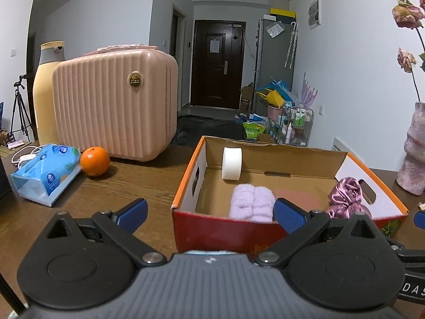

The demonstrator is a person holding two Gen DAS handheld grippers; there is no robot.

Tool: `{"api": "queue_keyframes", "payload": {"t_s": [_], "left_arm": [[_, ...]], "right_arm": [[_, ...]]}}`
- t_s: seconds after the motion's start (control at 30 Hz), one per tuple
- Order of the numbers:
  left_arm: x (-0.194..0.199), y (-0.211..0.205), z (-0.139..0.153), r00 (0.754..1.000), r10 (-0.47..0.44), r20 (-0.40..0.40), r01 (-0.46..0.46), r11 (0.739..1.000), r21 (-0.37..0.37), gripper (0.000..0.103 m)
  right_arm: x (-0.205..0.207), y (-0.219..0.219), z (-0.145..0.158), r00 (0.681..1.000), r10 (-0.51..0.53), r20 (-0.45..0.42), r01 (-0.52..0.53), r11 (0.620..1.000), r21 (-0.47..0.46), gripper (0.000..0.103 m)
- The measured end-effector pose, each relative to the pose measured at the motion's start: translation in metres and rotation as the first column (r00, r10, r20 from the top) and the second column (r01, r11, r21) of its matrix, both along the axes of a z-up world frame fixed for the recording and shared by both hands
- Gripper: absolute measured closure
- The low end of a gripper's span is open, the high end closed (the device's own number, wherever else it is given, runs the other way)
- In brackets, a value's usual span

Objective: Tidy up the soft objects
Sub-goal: 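Withdraw both tools from the box back toward the remaining items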

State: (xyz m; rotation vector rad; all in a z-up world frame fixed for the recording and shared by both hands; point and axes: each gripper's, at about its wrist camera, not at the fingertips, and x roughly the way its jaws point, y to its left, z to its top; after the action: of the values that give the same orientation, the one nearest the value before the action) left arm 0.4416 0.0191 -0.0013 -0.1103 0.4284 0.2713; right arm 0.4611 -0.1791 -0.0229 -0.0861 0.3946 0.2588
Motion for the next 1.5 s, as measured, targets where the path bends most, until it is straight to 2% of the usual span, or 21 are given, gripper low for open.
{"api": "queue_keyframes", "payload": {"t_s": [0.9,1.17,1.5], "left_arm": [[-0.117,0.001,-0.001,0.996,-0.093,-0.004,0.093,0.995,0.040,0.000],[-0.151,0.007,-0.001,0.993,-0.115,0.000,0.114,0.992,0.043,0.000],[-0.170,0.024,0.000,0.996,-0.094,0.011,0.093,0.995,0.045,0.000]], "right_arm": [[-0.110,-0.004,-0.005,0.997,0.069,0.026,-0.067,0.996,-0.054,0.000],[-0.130,-0.009,-0.008,0.998,0.055,0.010,-0.055,0.997,-0.046,0.000],[-0.136,-0.013,-0.014,0.999,0.035,-0.020,-0.036,0.998,-0.042,0.000]]}}
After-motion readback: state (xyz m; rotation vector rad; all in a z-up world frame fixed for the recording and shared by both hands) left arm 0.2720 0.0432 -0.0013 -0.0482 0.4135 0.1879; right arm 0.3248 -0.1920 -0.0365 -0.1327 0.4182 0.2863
